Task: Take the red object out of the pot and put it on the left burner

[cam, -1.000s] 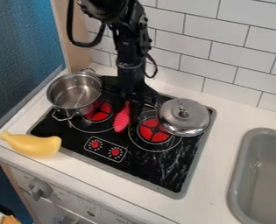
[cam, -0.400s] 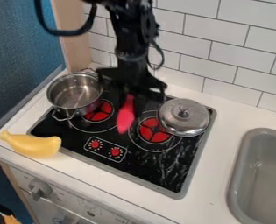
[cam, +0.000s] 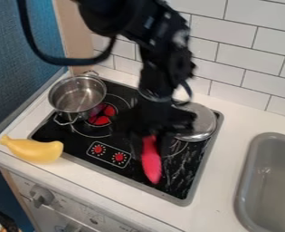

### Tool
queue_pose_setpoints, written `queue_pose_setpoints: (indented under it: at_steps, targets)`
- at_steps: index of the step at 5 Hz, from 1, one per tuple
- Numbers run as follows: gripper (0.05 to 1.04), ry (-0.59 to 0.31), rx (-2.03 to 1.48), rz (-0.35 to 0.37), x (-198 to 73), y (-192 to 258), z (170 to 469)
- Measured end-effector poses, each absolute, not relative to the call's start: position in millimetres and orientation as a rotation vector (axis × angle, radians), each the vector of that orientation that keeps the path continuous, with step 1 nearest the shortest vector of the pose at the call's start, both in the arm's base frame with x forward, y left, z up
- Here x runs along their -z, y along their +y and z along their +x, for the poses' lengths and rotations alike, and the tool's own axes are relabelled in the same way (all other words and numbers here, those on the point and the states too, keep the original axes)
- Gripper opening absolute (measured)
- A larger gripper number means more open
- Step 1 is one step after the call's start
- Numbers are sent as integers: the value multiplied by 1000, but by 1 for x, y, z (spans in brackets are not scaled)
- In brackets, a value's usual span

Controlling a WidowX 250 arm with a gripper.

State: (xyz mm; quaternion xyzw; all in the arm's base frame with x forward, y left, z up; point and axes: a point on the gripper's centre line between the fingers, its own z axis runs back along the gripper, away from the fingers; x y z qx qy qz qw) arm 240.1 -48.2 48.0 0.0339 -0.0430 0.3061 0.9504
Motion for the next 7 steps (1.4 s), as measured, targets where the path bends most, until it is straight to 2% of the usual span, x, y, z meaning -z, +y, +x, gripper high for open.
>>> queue_pose_setpoints:
  at_steps: [1,2,3,5,6,7]
  targets:
    - [405,-31,-877,10,-36,-65,231]
    - [405,-16,-1083,5,-22,-71,225]
    - [405,-51,-1250,-38,-14,-72,230]
    - [405,-19,-1350,-25,7,-66,245]
    - [445,-16,-1343,-9,10,-69,247]
    - [744,5,-1314,2,10,-67,245]
